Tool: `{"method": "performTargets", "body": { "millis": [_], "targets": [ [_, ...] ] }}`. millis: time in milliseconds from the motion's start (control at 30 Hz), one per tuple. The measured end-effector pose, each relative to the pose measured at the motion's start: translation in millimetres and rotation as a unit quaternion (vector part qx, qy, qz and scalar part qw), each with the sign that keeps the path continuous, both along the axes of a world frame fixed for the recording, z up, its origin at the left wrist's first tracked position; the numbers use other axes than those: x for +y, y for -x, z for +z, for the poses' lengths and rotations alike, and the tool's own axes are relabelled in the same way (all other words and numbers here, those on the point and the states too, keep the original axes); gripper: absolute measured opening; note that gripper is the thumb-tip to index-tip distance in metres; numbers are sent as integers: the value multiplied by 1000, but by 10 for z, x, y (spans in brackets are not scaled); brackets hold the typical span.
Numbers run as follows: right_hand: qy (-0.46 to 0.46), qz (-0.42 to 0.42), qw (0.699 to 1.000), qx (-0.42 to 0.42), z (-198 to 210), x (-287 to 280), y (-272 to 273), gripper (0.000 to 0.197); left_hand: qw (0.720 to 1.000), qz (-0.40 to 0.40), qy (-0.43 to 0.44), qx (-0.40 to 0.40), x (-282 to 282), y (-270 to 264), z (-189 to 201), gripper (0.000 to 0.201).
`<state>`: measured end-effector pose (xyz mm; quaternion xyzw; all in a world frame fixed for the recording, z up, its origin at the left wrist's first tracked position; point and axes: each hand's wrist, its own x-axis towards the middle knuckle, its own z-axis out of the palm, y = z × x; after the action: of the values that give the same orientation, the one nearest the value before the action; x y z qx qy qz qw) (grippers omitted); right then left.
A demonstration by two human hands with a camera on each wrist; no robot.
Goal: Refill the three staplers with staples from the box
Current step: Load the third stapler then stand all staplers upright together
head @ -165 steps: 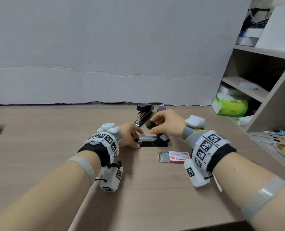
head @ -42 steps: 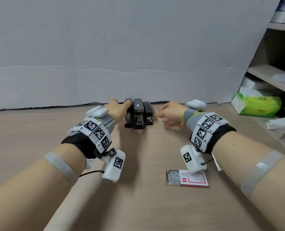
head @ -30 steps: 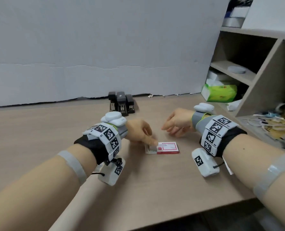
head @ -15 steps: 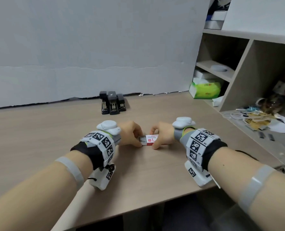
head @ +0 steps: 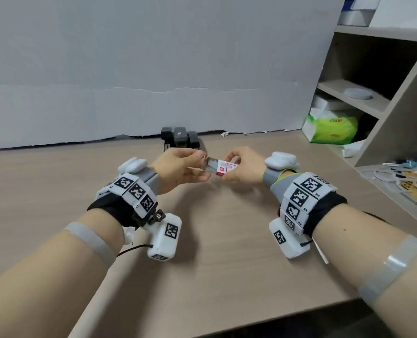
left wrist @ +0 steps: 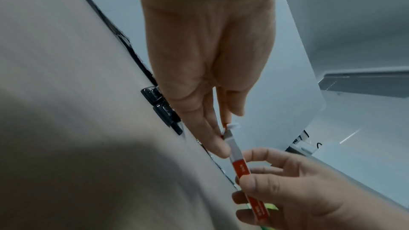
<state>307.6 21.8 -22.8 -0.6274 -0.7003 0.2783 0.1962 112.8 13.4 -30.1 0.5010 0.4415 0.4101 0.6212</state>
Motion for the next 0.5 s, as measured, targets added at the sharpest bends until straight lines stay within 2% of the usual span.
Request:
{"method": "performTargets", "body": {
  "millis": [67, 200, 300, 500],
  "targets": [
    [2, 6, 1000, -5, -6, 47, 30, 33, 1000, 19, 2, 5, 51, 28, -28, 15],
    [0, 21, 1000, 3, -38, 68, 112, 31, 995, 56, -19, 84, 116, 26, -116, 13],
    [-1, 21, 1000, -6, -65, 89, 151, 31, 991, 58, -12, 116, 151, 19, -143, 16],
    [-5, 35, 999, -31, -79, 124, 231, 30, 982, 70, -14, 173, 153, 49, -118, 3]
  ]
}}
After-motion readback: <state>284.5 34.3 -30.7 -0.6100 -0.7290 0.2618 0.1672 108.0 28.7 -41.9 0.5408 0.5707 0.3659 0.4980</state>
